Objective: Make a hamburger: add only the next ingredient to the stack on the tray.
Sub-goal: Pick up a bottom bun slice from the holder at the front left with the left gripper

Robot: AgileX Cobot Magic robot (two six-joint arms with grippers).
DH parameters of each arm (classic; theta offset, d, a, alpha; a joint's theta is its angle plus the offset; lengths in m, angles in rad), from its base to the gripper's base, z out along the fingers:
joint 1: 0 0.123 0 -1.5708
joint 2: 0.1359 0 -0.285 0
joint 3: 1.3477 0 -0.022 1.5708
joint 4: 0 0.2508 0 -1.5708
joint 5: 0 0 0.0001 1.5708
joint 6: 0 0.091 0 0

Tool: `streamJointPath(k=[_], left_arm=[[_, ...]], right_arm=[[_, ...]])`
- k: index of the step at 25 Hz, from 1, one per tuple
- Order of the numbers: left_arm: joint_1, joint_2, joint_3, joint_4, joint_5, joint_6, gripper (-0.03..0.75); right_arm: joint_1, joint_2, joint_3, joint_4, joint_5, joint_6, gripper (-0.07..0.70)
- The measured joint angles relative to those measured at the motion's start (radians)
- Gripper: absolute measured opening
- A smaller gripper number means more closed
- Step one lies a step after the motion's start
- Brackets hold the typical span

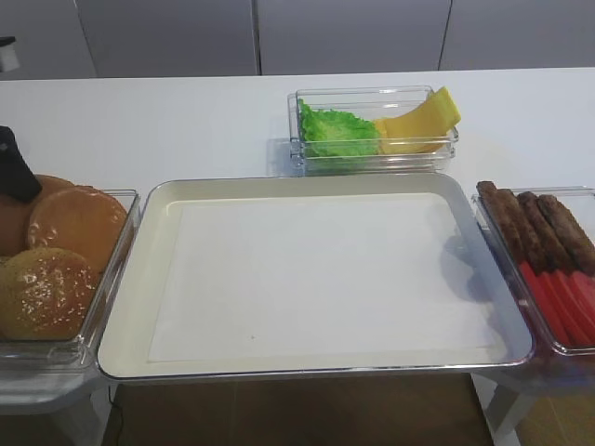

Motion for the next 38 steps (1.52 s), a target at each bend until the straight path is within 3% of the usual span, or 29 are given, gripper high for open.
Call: streamJointPath(k=[10,25,33,38], left_arm=[[0.000,-0.010,0.000,-0.030,0.000,-0.004,0.113],[-0.016,-0.178,0.000,0.000,-0.001,-0.042,0.111],[-0.083,-0.280,0.000,0.002,0.006,-0.060,0.110],[-0.196,-0.313,-0.025,0.006,0.012,-0.082,0.110]], right_arm=[[0.000,0.000,0.000,0.000,0.000,0.000,0.355],[0.000,0.000,0.000,0.000,0.000,0.000,0.355],[0.000,0.000,0.000,0.000,0.000,0.000,0.355],[0.000,0.000,0.000,0.000,0.000,0.000,0.355]])
